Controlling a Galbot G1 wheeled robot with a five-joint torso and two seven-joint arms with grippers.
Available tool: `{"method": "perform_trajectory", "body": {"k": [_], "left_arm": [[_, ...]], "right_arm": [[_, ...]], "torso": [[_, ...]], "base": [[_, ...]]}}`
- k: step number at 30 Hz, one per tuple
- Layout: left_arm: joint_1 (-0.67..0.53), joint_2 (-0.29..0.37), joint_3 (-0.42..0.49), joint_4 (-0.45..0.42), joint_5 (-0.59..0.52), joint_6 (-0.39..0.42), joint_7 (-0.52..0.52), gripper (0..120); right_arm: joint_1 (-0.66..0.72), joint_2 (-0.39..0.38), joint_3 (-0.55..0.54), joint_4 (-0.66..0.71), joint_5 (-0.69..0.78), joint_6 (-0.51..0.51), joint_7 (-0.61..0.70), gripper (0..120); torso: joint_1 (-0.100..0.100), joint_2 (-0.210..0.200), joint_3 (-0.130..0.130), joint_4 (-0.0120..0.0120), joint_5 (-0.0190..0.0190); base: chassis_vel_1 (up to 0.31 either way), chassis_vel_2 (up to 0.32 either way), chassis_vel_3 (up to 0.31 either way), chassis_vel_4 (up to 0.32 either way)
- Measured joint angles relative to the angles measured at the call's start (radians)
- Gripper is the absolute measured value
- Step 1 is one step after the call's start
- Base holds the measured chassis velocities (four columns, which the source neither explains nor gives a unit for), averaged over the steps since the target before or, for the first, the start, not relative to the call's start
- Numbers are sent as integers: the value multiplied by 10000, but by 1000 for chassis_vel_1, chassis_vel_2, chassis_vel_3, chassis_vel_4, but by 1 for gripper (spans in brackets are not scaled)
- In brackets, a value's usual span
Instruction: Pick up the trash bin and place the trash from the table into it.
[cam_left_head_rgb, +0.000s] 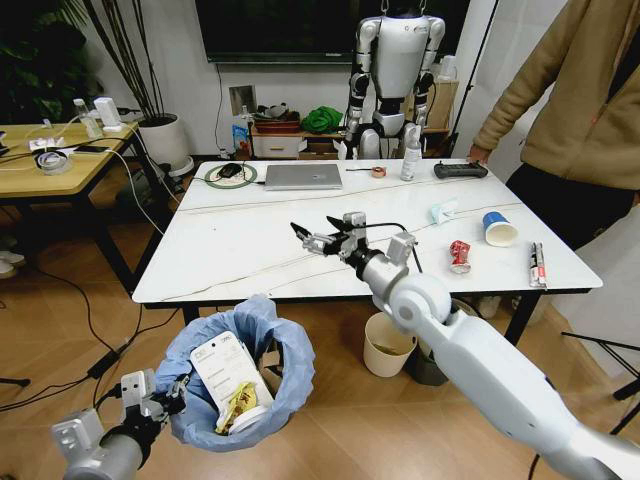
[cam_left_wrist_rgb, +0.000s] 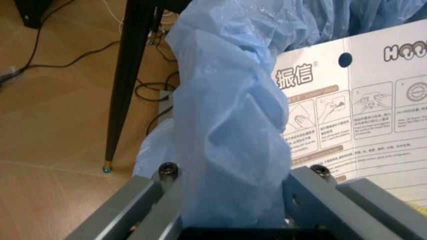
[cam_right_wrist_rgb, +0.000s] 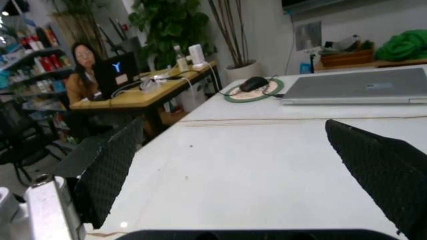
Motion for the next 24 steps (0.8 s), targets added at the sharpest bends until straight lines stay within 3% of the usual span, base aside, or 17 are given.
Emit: {"method": "perform_trajectory", "body": {"k": [24], "left_arm": [[719, -75, -523, -551, 64, -46, 7, 0]], "right_arm": [[1424, 1996, 418, -4675, -3238, -500, 410, 100]], "torso": [[-2, 1, -1, 1, -1]], "base": [[0, 0, 0, 0]]}}
